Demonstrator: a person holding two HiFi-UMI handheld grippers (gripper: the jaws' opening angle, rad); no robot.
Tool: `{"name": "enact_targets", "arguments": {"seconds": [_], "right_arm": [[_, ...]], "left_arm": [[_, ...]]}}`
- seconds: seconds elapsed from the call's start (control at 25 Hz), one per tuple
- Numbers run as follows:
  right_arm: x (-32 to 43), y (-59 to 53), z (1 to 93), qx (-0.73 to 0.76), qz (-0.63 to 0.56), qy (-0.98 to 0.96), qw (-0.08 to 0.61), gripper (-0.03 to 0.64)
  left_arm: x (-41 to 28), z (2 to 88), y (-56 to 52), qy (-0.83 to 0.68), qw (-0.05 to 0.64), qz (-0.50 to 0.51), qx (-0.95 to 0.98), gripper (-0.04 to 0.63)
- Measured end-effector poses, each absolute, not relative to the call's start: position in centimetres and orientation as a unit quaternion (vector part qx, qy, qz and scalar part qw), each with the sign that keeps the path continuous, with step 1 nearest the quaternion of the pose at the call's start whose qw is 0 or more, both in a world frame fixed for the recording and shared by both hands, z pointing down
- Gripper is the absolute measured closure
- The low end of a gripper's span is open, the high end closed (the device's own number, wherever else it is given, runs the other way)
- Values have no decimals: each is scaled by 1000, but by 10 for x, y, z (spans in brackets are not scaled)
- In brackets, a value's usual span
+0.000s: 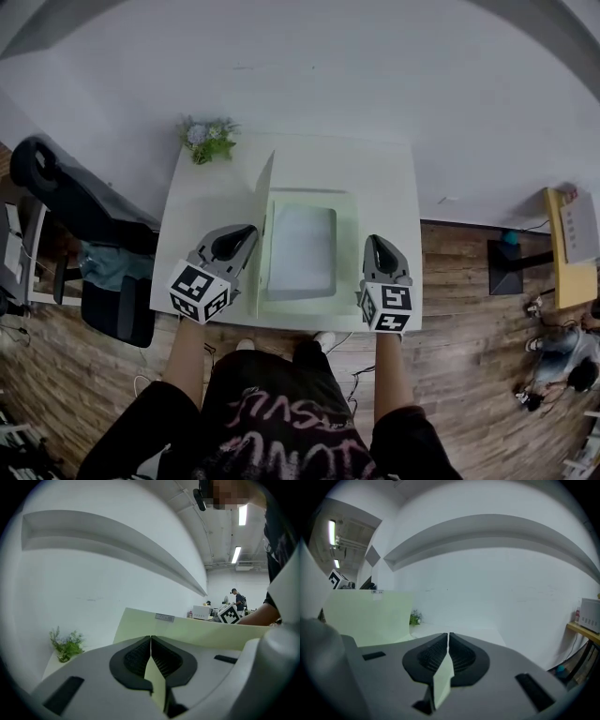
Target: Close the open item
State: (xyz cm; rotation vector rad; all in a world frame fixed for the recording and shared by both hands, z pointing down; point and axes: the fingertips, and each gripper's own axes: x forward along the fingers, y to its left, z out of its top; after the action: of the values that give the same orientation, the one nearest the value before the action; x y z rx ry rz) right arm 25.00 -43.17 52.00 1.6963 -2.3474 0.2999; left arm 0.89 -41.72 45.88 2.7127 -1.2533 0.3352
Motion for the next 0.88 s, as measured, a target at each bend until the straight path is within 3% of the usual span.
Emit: {"name": "enact_targets", "arguments": {"seconds": [0.88], "right_arm": [[319, -434, 584, 553, 159, -808, 128, 591]], "left_arm": [[182, 555, -429, -297, 79, 248, 919, 580]]}}
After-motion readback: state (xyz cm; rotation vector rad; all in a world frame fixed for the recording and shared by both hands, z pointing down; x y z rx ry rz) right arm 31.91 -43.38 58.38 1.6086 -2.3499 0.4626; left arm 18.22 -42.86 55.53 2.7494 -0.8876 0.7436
